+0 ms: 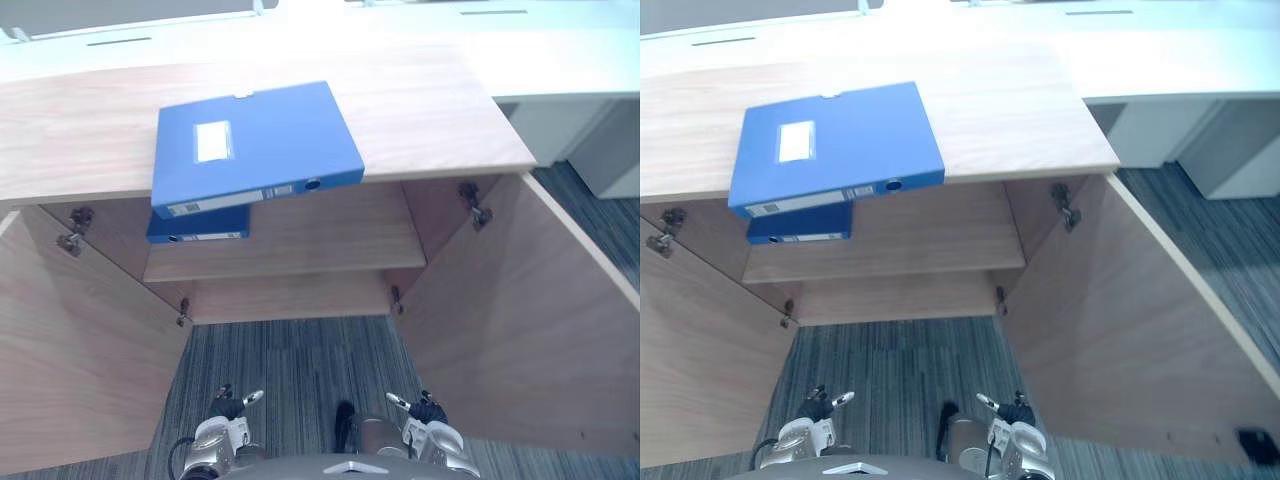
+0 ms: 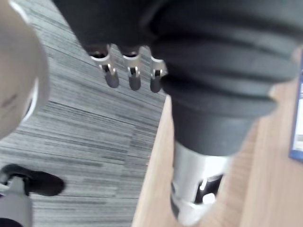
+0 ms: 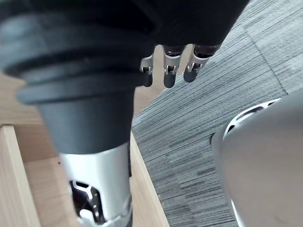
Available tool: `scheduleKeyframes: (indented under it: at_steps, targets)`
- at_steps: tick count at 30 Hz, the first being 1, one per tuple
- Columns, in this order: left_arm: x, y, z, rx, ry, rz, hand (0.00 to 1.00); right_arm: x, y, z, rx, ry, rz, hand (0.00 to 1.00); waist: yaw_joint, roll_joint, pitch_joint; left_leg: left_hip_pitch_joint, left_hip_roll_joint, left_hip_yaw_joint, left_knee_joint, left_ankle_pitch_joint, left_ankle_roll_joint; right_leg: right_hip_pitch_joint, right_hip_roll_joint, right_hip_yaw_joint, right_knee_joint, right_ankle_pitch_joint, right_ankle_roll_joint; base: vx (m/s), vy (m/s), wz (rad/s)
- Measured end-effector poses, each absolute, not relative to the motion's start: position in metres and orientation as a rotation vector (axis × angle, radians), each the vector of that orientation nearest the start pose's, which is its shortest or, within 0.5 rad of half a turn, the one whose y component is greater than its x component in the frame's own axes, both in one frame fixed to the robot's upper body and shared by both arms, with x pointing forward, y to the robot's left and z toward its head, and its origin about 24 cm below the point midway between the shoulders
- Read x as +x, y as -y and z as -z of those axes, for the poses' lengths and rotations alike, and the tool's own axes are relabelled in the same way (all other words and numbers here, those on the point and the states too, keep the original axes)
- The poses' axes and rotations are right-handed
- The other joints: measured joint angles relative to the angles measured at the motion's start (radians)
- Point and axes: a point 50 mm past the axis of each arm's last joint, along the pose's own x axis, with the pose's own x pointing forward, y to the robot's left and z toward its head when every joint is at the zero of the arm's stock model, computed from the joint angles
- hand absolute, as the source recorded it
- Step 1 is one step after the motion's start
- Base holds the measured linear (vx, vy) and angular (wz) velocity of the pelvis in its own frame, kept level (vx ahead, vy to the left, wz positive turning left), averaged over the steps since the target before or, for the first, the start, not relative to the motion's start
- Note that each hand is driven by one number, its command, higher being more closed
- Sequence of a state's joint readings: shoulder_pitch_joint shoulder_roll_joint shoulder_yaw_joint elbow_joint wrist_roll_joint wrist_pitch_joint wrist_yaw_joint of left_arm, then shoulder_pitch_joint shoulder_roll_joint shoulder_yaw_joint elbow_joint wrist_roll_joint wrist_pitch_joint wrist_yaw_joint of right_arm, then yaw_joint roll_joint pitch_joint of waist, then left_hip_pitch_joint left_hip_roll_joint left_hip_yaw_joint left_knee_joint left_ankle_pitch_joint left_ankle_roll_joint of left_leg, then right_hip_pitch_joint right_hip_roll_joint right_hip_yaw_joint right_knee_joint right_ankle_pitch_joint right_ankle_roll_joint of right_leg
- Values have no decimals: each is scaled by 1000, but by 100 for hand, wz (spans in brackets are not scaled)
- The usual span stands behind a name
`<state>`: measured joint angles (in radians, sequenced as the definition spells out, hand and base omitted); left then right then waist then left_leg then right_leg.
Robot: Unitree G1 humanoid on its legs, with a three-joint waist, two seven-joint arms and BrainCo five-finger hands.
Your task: Walk over to the cabinet, pick up the folder, carry it to the office cabinet, place the folder inside the office cabinet, then close the office cabinet door
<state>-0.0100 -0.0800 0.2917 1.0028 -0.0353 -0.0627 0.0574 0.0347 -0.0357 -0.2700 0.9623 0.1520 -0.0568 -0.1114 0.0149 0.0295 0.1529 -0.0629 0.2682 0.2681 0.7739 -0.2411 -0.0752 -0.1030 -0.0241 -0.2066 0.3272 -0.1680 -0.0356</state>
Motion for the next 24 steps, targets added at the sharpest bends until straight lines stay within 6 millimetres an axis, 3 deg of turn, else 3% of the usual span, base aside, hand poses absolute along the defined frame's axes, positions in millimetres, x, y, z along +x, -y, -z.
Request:
scheduleKeyframes:
  at_steps: [2,5,6,7,8,10,13,18,19,24]
  targets:
    - [139,-160,149,-214,-935,-300,0,125,208,147,174,-931,461,0,8,-1,-1,-35,28,57,21,-12,22,55,0,5,-36,-2,0,213,-11,-15]
    - [141,-161,148,-211,-928,-300,0,124,208,148,177,-943,463,0,16,0,-3,-72,23,66,-162,-11,32,82,-2,26,-59,-6,19,155,105,-21]
    - [141,-160,148,-210,-929,-297,0,124,208,148,178,-943,464,0,15,2,-4,-69,8,58,-283,8,29,81,-5,38,-56,-8,33,167,188,-22]
    - [139,-158,149,-200,-941,-284,0,123,211,147,179,-942,474,0,13,15,-14,-53,-11,51,-418,106,19,78,-2,47,-52,-11,52,171,202,-21]
    - [141,-159,149,-193,-937,-278,0,122,209,148,183,-948,472,0,15,4,-19,-43,-28,52,-429,104,16,76,-10,63,-50,-15,65,160,171,-16]
    - [137,-168,150,-162,-944,-286,0,116,199,151,207,-968,466,0,15,-46,-41,0,-83,82,-501,120,31,89,-47,87,-87,-1,89,138,146,-14]
    - [133,-172,151,-148,-955,-291,0,112,196,153,213,-979,465,0,13,-63,-53,40,-112,94,-534,121,33,129,-69,93,-129,13,105,89,113,-7]
    - [126,-171,153,-101,-974,-254,0,107,197,154,213,-991,477,0,13,-57,-71,119,-156,118,-672,177,38,152,-79,112,-175,32,112,7,37,-10]
    - [125,-170,153,-82,-976,-255,0,104,199,156,212,-1006,489,0,13,-45,-70,138,-164,116,-718,204,37,157,-76,110,-186,38,111,0,0,0]
    - [126,-168,151,-50,-957,-283,0,97,206,157,191,-1023,512,0,10,-30,-76,178,-175,90,-816,262,35,172,-64,90,-201,50,105,-52,-27,11]
